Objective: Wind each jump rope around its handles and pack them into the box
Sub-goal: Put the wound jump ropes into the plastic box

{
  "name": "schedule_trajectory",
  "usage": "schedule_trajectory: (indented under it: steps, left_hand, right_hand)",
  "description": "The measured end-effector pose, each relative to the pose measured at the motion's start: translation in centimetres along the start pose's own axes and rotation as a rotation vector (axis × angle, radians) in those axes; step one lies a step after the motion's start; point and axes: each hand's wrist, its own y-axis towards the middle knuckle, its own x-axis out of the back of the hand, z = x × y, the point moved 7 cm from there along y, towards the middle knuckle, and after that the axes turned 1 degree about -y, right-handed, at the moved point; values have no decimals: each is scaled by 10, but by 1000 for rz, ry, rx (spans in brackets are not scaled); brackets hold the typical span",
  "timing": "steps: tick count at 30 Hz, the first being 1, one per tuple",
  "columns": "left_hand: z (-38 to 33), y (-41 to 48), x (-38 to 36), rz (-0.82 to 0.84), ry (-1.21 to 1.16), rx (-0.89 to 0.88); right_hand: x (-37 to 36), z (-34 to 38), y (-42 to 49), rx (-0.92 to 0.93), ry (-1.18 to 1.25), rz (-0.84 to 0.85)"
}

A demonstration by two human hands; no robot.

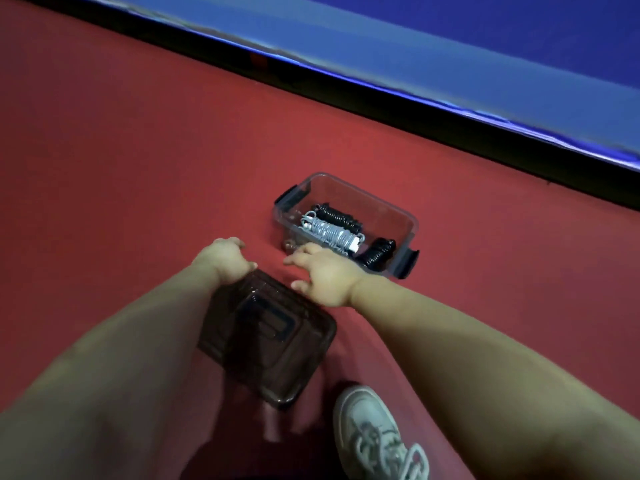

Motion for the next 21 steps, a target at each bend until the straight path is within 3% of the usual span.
schedule_trajectory:
  steps: [2, 6, 11, 15, 21]
  left_hand:
    - [19, 0, -17, 13, -59, 73]
    - [38, 2, -54, 18, -37, 123]
    - [65, 19, -81, 47, 50, 214]
    - [83, 28, -88, 63, 93, 239]
    - [90, 27, -83, -13, 78, 259]
  right_hand:
    - [-37, 0, -2, -102, 40, 66]
    - [-119, -30, -12, -527, 277, 182]
    - [-173, -62, -31, -968, 583, 197]
    - [-193, -72, -28, -1058, 633, 210]
    - [-188, -70, -26, -1038, 678, 151]
